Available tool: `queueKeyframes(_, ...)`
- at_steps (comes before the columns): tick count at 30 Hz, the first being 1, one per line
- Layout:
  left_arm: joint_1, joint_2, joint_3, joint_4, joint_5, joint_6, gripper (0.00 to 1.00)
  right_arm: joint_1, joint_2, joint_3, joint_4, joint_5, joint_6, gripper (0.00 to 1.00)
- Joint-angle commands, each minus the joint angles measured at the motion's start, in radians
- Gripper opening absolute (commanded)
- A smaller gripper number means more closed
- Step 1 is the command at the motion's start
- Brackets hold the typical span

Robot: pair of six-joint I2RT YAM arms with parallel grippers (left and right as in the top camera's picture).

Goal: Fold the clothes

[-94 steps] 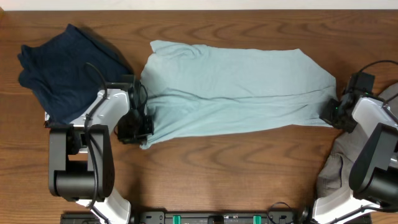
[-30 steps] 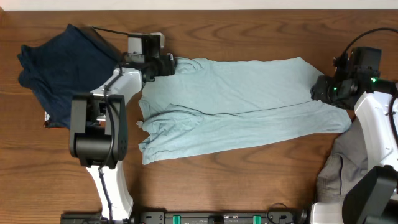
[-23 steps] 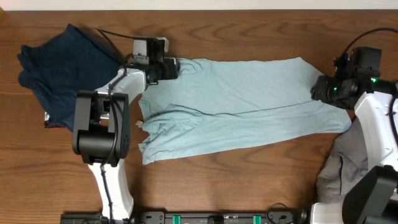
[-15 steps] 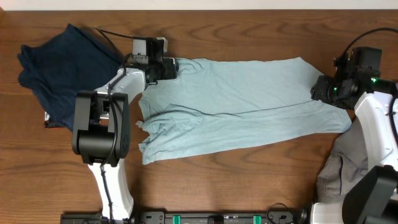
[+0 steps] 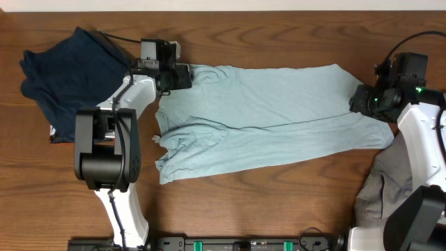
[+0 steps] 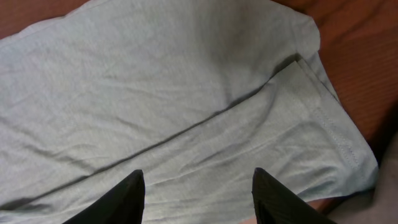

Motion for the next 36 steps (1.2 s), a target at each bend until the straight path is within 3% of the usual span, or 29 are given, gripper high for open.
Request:
queueKeyframes(1, -0.003, 0.0, -0.004, -0.013, -0.009, -0.006, 0.6, 0.006, 0.003, 0.0, 0.0, 0.009, -0.014, 0.54)
queueKeyframes(6, -0.02, 0.021, -0.005, -0.003, -0.009, -0.02, 0.59, 0.006, 0.003, 0.0, -0.001, 0.009, -0.014, 0.52)
queueKeyframes(12, -0.031, 0.021, -0.004, 0.051, -0.009, -0.021, 0.4, 0.006, 0.003, 0.0, -0.001, 0.009, -0.014, 0.45)
queueKeyframes(21, -0.033, 0.043, -0.005, -0.014, -0.108, -0.021, 0.42, 0.006, 0.003, 0.0, -0.004, 0.009, -0.014, 0.46)
queueKeyframes(23, -0.033, 0.045, -0.005, -0.014, -0.115, -0.02, 0.48, 0.006, 0.003, 0.0, -0.004, 0.009, -0.014, 0.46)
queueKeyframes(31, -0.046, 0.053, -0.005, -0.013, -0.125, -0.022, 0.47, 0.006, 0.003, 0.0, -0.005, 0.009, -0.014, 0.45)
queueKeyframes(36, -0.066, 0.058, -0.004, 0.012, -0.125, -0.021, 0.21, 0.006, 0.003, 0.0, -0.005, 0.009, -0.014, 0.36)
